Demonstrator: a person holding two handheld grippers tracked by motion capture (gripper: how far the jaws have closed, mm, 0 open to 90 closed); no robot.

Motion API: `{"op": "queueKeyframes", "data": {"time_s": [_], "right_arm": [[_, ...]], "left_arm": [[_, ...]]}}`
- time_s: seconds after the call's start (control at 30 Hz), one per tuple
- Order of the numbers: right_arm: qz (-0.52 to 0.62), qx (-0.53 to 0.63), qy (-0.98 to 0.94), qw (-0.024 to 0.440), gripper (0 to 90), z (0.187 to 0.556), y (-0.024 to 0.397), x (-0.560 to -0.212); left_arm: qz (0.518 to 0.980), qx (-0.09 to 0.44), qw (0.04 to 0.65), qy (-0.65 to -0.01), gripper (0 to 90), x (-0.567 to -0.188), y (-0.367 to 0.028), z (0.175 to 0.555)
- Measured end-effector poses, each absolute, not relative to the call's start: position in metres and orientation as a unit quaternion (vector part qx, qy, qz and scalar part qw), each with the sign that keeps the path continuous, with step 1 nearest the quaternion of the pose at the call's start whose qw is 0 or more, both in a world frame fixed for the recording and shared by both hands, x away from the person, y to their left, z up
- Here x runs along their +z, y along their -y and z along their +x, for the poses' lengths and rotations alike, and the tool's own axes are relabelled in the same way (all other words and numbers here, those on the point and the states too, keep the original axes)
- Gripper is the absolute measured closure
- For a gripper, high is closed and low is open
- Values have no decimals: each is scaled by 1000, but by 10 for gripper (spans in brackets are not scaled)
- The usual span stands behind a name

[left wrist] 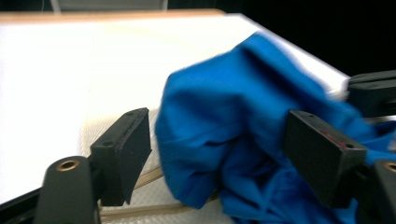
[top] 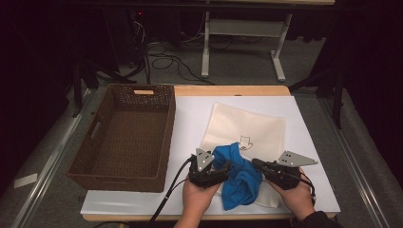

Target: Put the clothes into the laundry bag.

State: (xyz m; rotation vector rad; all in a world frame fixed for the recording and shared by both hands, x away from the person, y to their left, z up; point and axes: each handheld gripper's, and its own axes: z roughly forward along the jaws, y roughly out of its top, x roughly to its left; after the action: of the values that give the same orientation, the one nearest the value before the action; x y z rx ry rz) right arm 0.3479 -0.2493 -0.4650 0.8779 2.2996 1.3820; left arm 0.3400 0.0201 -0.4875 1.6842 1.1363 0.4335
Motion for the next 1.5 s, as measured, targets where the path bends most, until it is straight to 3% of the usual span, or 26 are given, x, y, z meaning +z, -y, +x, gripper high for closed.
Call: {"op": "queueKeyframes", "data": {"time_s": [0.07, 0.23, 0.33, 0.47, 0.63, 0.87, 1.1, 1.37, 1.5], "right_arm": [[306, 483, -805, 159, 887, 348, 249, -465], [307, 483, -804, 159, 886, 348, 249, -465], [307, 483, -804, 159, 886, 348, 249, -465], [307, 483, -804, 160, 886, 348, 249, -465], [304, 483, -805, 162, 887, 347, 248, -465], [307, 484, -804, 160, 886, 348, 248, -464], [307, 485, -803, 160, 886, 347, 250, -464], [305, 485, -803, 162, 887, 347, 249, -463], [305, 484, -804, 163, 886, 347, 248, -464]], "left_arm": [[701, 170, 506, -473, 330, -490, -20, 342], [706, 182, 514, -452, 716, -490, -18, 335], [707, 192, 520, -439, 804, -486, -16, 326], [729, 187, 519, -404, 826, -489, -1, 309], [761, 188, 493, -378, 823, -505, 18, 302], [760, 168, 486, -397, 779, -514, 28, 311], [749, 179, 497, -400, 517, -507, 15, 299], [720, 218, 517, -408, 318, -495, -7, 287], [706, 218, 538, -404, 276, -480, -4, 299]]}}
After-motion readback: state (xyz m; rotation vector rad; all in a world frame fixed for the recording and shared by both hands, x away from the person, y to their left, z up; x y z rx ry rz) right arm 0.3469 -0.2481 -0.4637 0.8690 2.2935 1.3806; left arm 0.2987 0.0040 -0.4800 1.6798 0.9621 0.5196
